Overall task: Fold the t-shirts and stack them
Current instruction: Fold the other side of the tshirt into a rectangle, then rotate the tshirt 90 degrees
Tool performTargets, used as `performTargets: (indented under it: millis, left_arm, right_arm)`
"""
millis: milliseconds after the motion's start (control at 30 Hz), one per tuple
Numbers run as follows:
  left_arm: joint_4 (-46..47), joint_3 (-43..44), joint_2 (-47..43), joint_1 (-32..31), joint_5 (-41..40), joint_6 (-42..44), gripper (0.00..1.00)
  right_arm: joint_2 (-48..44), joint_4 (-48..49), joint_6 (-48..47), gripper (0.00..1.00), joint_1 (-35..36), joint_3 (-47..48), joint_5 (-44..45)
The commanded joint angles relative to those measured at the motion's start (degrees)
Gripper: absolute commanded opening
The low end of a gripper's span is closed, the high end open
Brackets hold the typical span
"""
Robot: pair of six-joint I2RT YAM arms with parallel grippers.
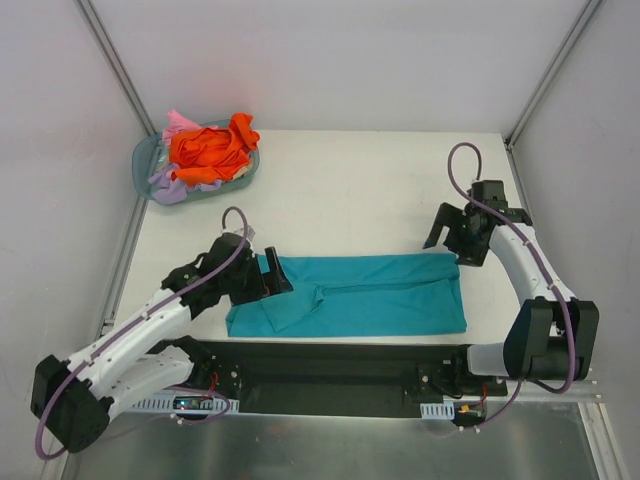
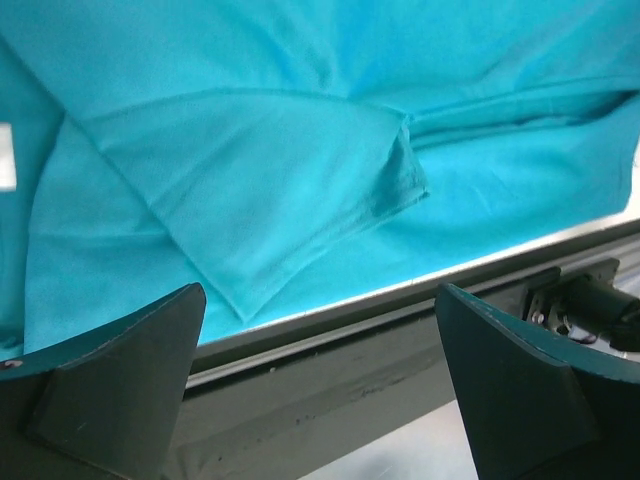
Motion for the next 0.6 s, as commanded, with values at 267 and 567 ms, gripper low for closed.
performTargets:
  millis: [267,567]
  left_arm:
    - [19.3,-0.2,27.0,8.1,2.7,-4.1,0.99]
    - [20.8,23.1,54.5,12.9,5.1,3.2,0.99]
  right_arm:
    - [14.8,8.1,-0.2,0.97,4.4,0.1,-14.1]
    - [19.5,8.2,-1.1,0.97,0.3,-0.7,-23.1]
